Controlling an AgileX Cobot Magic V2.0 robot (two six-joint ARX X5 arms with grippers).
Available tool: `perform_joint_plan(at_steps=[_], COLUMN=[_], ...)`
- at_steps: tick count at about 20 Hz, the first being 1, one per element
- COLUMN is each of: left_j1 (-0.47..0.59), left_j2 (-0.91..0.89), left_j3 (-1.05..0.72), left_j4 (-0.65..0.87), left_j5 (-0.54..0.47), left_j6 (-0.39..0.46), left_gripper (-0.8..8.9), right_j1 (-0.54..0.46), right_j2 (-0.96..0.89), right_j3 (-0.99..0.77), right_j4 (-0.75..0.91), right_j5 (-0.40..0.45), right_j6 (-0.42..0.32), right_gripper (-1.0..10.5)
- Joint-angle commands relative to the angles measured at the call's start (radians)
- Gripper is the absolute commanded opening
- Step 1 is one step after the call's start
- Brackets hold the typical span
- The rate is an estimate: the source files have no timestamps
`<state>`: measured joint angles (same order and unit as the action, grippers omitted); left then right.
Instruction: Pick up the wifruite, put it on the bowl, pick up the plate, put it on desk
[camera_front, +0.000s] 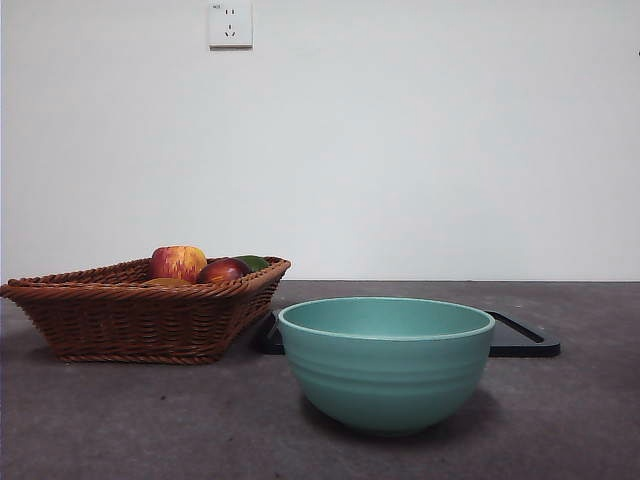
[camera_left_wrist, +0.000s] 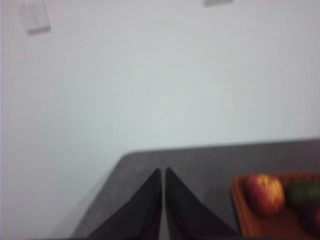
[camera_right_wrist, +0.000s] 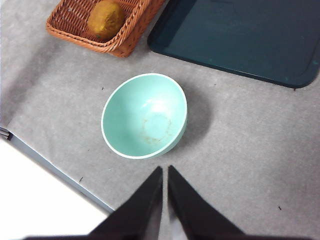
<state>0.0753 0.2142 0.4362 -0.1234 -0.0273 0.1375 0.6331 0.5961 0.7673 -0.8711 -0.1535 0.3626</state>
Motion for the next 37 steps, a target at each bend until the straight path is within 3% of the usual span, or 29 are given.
perform_joint_plan(at_steps=[1, 5, 11, 15, 19, 37], left_j1=[0.014, 0.018, 0.018, 0.018, 0.017, 0.017], left_j2=[-0.064, -0.156, -0.211, -0.211, -0.211, -0.211], left_j3=[-0.103, -0.272, -0.376, -0.395, -0.422, -0.422], left_j4=[0.012, 0.006, -0.023, -0.089, -0.063, -0.064], left_j5=[-0.003, -0.003, -0.003, -0.002, 0.000, 0.000], left_j6=[-0.003, -0.047, -0.053, -0.055, -0.159, -0.161], left_gripper=[0.10, 0.10, 0.10, 0.10, 0.10, 0.10], right_j1=[0.006, 0.006, 0.006, 0.006, 0.006, 0.006], right_j2=[0.003, 0.003, 0.003, 0.003, 0.003, -0.004], right_j3=[0.009, 0.009, 0.009, 0.009, 0.009, 0.009], right_j4=[0.010, 0.010, 0.010, 0.010, 0.010, 0.010], right_j5=[0.003, 0.003, 0.003, 0.003, 0.003, 0.003], right_j6=[-0.014, -0.014, -0.014, -0.014, -0.014, -0.015], right_gripper=[0.1, 0.1, 0.1, 0.1, 0.1, 0.1])
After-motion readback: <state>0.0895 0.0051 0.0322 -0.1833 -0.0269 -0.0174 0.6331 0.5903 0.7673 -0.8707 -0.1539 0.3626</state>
